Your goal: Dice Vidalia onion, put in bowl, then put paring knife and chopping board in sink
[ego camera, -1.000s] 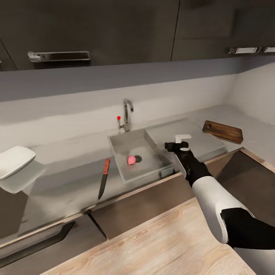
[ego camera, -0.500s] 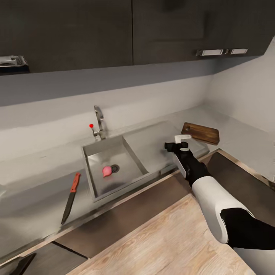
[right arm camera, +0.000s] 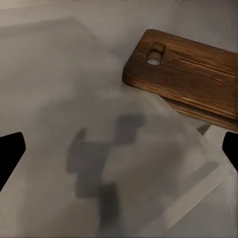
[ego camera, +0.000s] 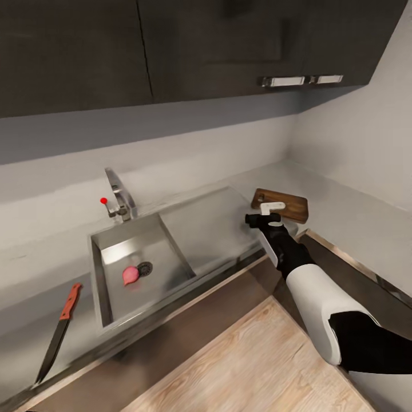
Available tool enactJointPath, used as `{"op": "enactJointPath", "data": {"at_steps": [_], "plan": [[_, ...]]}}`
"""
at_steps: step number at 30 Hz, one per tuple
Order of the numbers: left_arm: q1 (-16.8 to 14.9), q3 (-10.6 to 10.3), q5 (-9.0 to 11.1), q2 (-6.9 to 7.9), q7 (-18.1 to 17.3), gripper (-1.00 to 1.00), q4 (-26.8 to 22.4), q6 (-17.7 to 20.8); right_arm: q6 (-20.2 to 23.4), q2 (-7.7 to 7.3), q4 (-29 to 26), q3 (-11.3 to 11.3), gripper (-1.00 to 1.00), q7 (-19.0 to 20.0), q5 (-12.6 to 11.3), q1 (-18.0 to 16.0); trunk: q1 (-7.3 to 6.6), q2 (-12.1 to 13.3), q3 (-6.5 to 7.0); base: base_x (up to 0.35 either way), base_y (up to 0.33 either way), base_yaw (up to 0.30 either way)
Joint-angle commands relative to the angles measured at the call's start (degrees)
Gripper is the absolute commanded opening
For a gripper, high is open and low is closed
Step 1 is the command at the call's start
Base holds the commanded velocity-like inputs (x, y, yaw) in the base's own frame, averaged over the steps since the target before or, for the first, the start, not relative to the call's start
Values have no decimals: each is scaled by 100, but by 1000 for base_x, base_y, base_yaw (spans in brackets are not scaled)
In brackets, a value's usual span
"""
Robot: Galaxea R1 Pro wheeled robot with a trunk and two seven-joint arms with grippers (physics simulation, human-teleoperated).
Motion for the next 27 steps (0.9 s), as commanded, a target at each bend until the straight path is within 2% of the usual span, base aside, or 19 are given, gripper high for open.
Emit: {"op": "enactJointPath", "data": {"at_steps": [1,27], "plan": [[1,-20,11,3,38,100,-8,-6,45,-2,-6,25,100,-29,20,-4,5,-10,-9,125,-113,-9],[2,-20,11,3,37,100,-8,-15,44,19,9,27,100,-27,18,5,5,-10,-9,8,-7,-1]]}}
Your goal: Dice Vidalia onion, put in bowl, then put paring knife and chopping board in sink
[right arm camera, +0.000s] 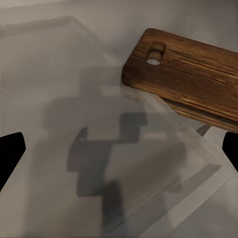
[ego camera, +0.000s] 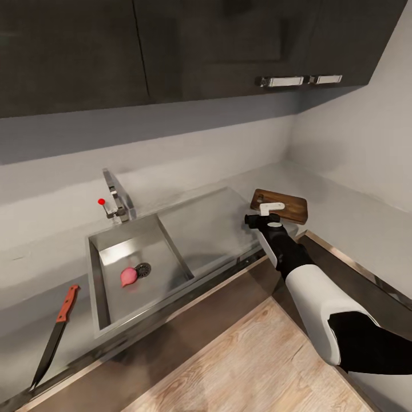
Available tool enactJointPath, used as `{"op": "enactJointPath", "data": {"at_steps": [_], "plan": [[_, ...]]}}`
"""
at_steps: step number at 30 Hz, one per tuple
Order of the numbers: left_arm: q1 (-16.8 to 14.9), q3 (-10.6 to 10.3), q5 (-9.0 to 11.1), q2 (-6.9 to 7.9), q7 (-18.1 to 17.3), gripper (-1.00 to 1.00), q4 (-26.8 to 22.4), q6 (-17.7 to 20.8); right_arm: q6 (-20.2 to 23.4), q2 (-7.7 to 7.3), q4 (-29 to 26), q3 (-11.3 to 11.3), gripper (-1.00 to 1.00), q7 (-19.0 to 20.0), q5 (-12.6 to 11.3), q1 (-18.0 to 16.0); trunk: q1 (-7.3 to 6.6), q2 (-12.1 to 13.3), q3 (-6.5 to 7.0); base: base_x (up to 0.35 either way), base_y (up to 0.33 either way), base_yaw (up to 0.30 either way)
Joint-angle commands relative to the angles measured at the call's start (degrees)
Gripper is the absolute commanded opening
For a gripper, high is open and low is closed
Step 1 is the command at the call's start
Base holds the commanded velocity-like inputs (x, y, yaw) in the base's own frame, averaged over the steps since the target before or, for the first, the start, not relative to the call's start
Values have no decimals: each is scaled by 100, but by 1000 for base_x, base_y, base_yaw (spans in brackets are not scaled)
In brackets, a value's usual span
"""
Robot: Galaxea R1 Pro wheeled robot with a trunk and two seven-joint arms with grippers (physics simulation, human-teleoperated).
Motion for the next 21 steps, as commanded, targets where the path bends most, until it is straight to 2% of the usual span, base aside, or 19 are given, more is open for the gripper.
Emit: {"op": "enactJointPath", "data": {"at_steps": [1,11,21], "plan": [[-1,-22,12,4,38,100,-7,-6,44,-3,-7,23,100,-30,20,-4,4,-11,-10,0,0,0],[1,-22,12,4,39,100,-15,-6,44,1,-7,24,100,-30,20,-4,4,-11,-10,13,-16,0],[0,-22,10,4,39,100,-25,-8,44,11,-7,31,100,-30,20,-4,4,-11,-10,164,-184,0]]}}
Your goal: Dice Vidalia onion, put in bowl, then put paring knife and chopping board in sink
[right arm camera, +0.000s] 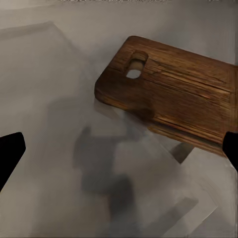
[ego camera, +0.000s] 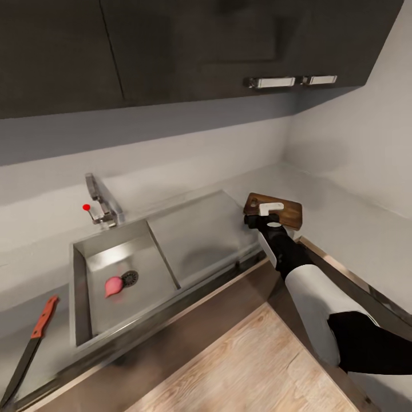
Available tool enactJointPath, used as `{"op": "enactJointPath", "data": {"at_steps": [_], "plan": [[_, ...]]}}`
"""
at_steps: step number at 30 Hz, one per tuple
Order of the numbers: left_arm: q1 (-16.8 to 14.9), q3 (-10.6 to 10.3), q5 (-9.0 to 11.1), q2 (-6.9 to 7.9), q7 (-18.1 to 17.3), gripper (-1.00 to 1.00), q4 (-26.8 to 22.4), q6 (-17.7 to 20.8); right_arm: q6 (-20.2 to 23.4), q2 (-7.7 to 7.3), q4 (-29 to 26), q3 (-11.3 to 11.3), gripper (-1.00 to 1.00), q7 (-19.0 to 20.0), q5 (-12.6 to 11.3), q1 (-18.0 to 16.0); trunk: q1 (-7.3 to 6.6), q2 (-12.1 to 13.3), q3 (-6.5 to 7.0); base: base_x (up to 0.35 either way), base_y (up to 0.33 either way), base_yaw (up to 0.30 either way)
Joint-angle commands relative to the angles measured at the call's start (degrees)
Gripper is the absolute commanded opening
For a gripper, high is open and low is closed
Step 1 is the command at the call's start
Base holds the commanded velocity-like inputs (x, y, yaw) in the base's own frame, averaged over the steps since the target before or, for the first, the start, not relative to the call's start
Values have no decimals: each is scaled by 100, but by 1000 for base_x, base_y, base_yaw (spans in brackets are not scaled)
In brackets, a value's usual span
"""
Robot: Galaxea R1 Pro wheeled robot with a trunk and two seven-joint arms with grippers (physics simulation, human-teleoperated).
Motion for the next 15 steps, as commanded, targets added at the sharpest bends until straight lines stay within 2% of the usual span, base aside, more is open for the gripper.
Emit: {"op": "enactJointPath", "data": {"at_steps": [1,7,15], "plan": [[1,-20,9,3,37,100,-18,-8,45,3,-8,25,100,-29,20,-3,5,-10,-9,187,-208,0],[0,-20,12,3,37,100,-11,-13,45,98,-8,23,100,-29,20,-3,5,-10,-9,188,-209,0],[3,-20,13,3,37,100,-1,-13,45,114,-8,24,100,-29,20,-2,5,-10,-9,145,-154,0]]}}
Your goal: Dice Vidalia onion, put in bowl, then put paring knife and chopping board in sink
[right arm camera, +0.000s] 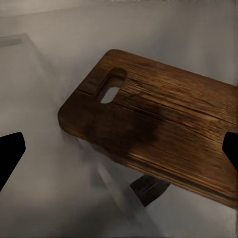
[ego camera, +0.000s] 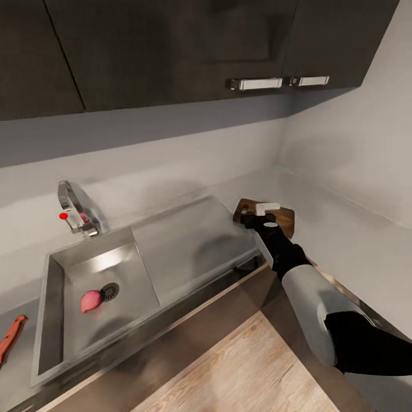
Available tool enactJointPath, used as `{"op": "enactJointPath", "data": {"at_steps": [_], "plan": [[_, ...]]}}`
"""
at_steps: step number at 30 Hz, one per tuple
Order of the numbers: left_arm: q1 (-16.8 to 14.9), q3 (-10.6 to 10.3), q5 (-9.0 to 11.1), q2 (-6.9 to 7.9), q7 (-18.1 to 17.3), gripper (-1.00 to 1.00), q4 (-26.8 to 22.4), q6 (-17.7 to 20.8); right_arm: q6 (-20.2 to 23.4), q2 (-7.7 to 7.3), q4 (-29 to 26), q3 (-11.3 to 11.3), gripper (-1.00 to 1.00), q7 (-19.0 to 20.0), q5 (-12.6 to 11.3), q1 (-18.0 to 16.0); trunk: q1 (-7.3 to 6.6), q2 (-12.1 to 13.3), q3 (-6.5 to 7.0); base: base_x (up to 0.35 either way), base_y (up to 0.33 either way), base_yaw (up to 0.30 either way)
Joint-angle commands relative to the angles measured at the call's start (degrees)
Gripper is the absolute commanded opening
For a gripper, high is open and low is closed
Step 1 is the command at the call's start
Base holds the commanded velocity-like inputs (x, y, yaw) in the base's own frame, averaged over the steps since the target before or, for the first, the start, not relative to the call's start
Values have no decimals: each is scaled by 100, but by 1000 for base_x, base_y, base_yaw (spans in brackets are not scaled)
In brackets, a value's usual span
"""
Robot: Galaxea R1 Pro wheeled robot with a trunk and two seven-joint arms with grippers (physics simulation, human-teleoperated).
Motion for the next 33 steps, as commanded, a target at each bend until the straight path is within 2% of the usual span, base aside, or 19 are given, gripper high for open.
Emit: {"op": "enactJointPath", "data": {"at_steps": [1,26,33], "plan": [[1,-21,11,3,37,100,-8,-4,45,-2,-8,25,100,-29,20,-4,5,-10,-9,103,-106,0],[-1,-21,11,3,37,100,-7,-3,29,-1,-19,17,100,-3,-1,-5,5,-10,-9,11,-13,0],[-1,-21,11,3,37,100,0,2,34,-27,-25,17,100,310,-268,-5,5,-10,-9,0,0,0]]}}
